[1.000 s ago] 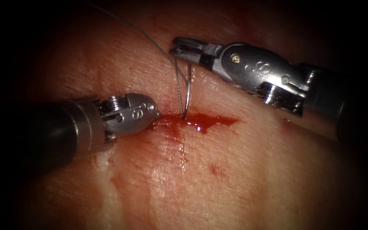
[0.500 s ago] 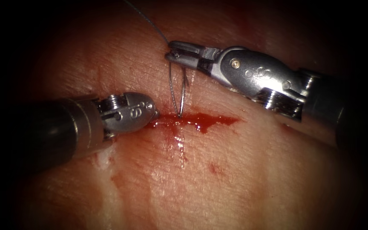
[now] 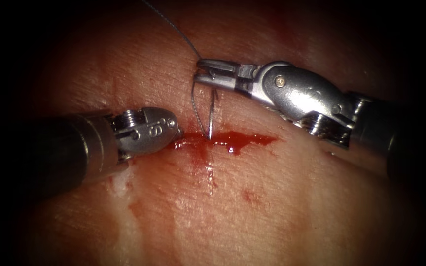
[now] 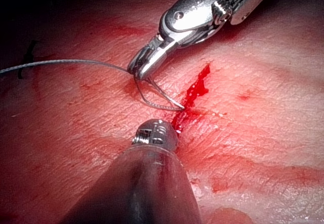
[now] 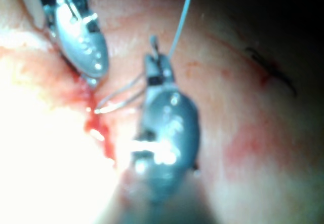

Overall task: Wound Closure
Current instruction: Throw the needle through the bottom half of the cut.

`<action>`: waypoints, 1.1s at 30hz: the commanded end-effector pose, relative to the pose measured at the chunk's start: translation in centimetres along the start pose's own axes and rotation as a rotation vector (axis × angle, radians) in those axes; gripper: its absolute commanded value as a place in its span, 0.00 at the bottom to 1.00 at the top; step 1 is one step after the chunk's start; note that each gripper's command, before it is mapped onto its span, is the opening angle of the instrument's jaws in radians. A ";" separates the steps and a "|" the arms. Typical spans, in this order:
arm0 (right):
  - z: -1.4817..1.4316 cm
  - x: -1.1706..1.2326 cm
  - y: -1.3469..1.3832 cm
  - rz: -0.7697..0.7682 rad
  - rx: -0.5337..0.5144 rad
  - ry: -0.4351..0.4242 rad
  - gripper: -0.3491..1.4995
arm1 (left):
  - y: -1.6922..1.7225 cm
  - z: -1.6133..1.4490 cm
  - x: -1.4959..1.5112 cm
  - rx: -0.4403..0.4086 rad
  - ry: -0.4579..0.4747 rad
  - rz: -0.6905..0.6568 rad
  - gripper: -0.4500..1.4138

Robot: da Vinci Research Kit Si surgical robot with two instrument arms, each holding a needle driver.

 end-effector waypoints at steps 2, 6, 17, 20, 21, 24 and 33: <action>0.09 0.04 0.06 0.009 -0.003 0.000 0.00 | -0.07 0.03 0.02 0.002 0.001 0.003 0.04; 0.10 0.05 0.02 0.045 -0.013 0.000 0.00 | -0.06 0.03 0.02 0.005 0.001 0.003 0.04; 0.02 0.13 -0.06 0.110 -0.045 -0.054 0.00 | 0.03 -0.20 0.02 0.058 0.002 -0.006 0.04; 0.04 0.13 -0.06 0.111 -0.044 -0.060 0.00 | 0.08 -0.33 0.07 0.097 0.003 -0.019 0.04; 0.05 0.13 -0.06 0.110 -0.043 -0.063 0.00 | 0.10 -0.38 0.10 0.109 0.004 -0.025 0.04; 0.05 0.12 -0.08 0.109 -0.039 -0.064 0.00 | 0.16 -0.48 0.18 0.120 0.006 -0.044 0.04; 0.04 0.11 -0.11 0.208 -0.030 -0.082 0.00 | 0.51 -0.72 0.46 0.158 0.004 -0.020 0.05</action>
